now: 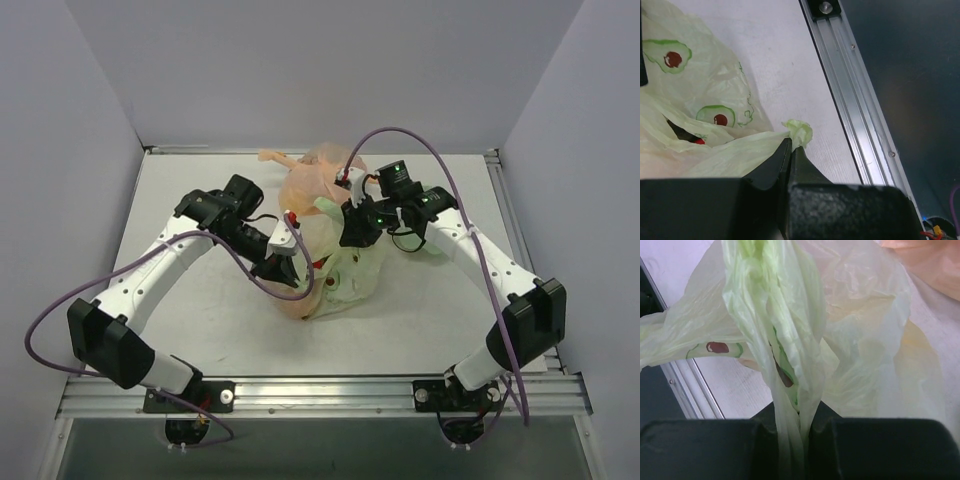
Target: Place the fake fruits into the plastic bag and tie a complex knot
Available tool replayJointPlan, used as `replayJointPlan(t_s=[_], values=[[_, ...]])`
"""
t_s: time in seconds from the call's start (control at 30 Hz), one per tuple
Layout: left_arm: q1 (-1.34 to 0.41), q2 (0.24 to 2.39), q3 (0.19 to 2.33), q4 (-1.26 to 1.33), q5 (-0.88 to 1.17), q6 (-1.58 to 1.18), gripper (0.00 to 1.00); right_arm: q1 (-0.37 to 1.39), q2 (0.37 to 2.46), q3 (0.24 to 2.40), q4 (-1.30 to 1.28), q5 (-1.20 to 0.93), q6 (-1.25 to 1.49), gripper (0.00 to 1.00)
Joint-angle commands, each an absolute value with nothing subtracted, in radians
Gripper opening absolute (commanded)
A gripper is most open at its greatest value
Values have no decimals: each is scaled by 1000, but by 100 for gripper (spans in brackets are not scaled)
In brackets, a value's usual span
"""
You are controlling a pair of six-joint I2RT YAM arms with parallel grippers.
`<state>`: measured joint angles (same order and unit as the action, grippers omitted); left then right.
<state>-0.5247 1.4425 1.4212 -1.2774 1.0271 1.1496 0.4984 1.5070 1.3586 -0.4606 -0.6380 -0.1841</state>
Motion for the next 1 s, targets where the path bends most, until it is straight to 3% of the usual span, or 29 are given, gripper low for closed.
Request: replayJointPlan(t_s=[0.0, 0.1, 0.33, 0.4, 0.7, 0.97], values=[[-525, 1456, 1497, -1228, 1120, 1028, 0, 512, 1561, 1433, -483, -693, -242, 0], [-506, 1437, 1485, -1047, 1146, 823, 0, 532, 1581, 1454, -483, -747, -253, 0], [-465, 1303, 1239, -213, 1045, 113, 0, 577, 1556, 1437, -485, -839, -360, 0], [-453, 1293, 1203, -112, 1023, 28, 0, 583, 1540, 1430, -485, -851, -391, 0], [-428, 1356, 1204, 44, 968, -146, 0, 612, 1516, 1419, -494, -879, -422, 6], [-443, 1365, 1198, 9, 982, -117, 0, 634, 1519, 1434, -495, -861, -399, 30]])
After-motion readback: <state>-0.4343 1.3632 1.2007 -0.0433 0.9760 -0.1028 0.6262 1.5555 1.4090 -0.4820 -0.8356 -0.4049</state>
